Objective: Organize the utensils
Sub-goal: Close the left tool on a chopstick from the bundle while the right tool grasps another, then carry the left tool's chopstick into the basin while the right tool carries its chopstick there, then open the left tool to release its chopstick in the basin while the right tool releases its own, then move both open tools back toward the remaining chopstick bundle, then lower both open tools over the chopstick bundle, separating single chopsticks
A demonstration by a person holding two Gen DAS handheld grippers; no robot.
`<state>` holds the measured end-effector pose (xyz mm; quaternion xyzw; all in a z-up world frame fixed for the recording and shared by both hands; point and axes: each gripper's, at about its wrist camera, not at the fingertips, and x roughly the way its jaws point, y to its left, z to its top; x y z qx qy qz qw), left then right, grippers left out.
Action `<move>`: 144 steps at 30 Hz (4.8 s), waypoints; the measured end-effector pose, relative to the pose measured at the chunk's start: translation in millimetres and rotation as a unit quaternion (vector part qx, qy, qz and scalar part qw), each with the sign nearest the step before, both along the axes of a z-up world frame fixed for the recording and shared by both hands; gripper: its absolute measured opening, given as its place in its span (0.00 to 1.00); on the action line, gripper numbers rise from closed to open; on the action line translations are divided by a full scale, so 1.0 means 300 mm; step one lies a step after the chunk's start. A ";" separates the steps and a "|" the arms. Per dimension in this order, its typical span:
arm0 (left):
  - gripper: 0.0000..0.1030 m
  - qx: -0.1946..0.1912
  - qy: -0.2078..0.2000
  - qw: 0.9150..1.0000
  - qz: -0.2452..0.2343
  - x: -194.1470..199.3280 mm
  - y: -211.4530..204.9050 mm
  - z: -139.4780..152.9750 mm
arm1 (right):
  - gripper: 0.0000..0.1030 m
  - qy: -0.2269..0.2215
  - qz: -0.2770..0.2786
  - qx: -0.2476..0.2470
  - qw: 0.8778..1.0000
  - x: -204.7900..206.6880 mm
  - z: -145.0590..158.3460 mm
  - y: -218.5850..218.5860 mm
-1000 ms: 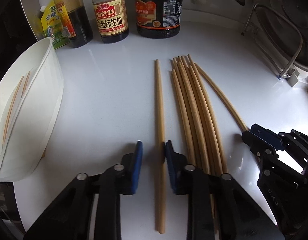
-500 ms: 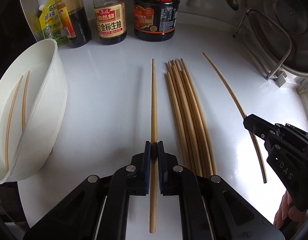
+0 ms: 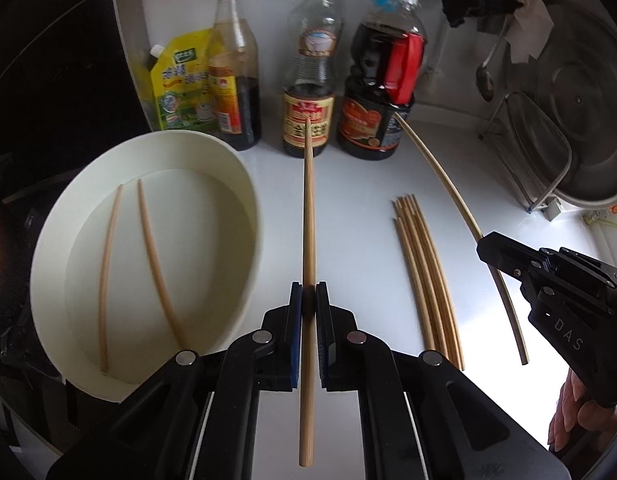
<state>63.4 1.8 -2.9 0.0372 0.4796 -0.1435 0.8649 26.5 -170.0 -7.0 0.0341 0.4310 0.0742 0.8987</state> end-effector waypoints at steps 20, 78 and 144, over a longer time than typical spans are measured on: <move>0.07 0.018 0.015 0.995 0.096 0.232 0.532 -0.084 | 0.06 0.054 0.115 0.027 0.991 0.335 -0.045 0.620; 0.69 0.024 -0.009 0.991 0.130 0.020 0.499 -0.011 | 0.42 0.056 0.052 0.017 0.997 0.101 -0.036 0.439; 0.79 0.035 0.034 0.999 0.005 -0.062 -0.214 -0.271 | 0.48 0.086 -0.073 -0.040 0.993 -0.079 -0.354 -0.190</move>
